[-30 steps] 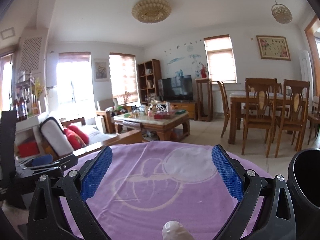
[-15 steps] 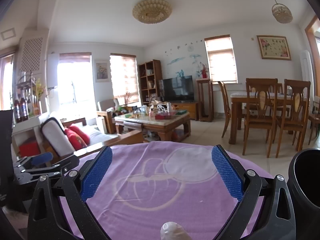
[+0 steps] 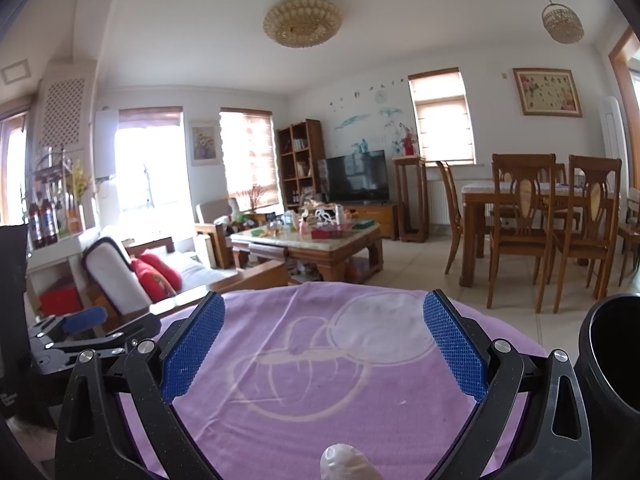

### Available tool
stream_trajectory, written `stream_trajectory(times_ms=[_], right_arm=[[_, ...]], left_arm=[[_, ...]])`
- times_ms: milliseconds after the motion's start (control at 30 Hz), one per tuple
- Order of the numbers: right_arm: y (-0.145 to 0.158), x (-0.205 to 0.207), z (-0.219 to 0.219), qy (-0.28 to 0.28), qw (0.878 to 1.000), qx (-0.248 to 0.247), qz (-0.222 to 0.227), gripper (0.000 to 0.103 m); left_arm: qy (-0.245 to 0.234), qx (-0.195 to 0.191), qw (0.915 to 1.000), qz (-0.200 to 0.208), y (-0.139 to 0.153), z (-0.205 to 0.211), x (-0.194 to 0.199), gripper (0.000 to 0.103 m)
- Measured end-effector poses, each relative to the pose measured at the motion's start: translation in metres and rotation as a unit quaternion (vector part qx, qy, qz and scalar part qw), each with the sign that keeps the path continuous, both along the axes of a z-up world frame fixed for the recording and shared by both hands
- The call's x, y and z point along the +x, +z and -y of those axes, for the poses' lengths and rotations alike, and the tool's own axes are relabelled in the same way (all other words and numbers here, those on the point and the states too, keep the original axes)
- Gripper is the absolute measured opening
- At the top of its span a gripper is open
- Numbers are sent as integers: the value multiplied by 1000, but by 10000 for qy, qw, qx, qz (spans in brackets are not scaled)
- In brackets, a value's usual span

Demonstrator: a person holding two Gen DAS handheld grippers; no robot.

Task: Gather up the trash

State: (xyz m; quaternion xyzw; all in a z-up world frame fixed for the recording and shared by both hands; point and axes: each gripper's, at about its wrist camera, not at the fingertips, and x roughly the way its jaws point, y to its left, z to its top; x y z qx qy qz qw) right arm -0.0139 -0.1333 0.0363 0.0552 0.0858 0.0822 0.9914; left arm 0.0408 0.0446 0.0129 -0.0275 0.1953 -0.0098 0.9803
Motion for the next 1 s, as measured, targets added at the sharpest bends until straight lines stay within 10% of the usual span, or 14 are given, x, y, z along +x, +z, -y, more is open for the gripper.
stream_trajectory(times_ms=[1000], right_arm=[[1, -2, -8, -26, 10000, 1, -22, 98]], left_arm=[[-126, -75, 9999, 70, 3, -13, 1, 98]])
